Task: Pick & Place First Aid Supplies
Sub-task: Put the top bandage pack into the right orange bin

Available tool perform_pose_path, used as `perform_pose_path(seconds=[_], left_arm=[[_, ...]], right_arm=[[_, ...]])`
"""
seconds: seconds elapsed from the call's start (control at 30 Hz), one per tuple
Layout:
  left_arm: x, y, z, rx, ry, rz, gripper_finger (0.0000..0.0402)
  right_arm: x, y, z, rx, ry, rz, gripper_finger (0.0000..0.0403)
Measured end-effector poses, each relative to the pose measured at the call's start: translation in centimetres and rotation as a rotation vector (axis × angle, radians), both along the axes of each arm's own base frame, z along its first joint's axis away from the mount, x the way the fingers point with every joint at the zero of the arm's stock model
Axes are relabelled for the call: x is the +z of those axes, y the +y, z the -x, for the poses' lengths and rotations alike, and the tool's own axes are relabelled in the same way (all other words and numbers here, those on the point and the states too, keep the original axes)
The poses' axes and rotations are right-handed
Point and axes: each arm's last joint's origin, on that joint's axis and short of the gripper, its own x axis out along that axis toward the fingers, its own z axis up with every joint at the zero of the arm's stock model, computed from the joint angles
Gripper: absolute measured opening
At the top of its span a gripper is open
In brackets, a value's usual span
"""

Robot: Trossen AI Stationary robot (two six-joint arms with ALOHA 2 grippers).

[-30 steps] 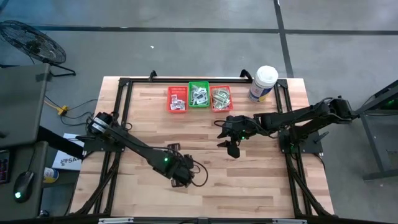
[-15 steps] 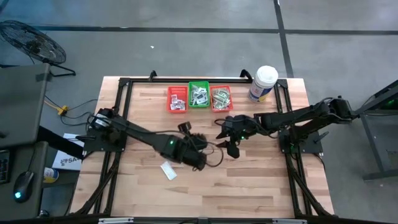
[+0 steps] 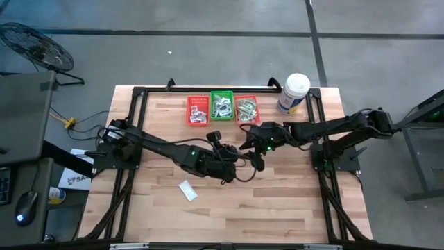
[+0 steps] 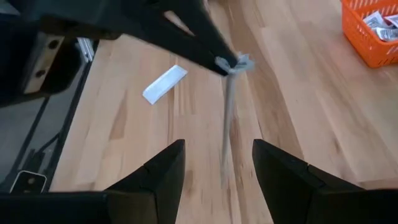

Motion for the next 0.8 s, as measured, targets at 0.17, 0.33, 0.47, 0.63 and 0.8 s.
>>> perform_pose_path(seconds=[0.17, 0.33, 0.47, 0.63, 0.8], left_arm=[[0.47, -0.01, -0.56, -0.019, -0.051, -0.015, 0.0], [0.66, 0.15, -0.78, -0.016, -0.071, -0.025, 0.0], [0.72, 0.33, -0.88, -0.023, -0.064, -0.043, 0.0], [0.73, 0.32, -0.91, -0.031, -0.061, -0.044, 0.0], [0.69, 0.26, -0.93, -0.049, -0.056, -0.025, 0.0001]], right_arm=[[0.1, -0.45, -0.24, 0.001, -0.025, -0.012, 0.0177], [0.12, -0.69, -0.24, 0.013, -0.027, -0.023, 0.0143], [0.08, -0.7, -0.21, 0.019, -0.023, -0.016, 0.0094], [0.07, -0.69, -0.2, 0.023, -0.023, -0.01, 0.0013], [0.0, -0.72, -0.16, 0.023, -0.015, -0.01, 0.0002]])
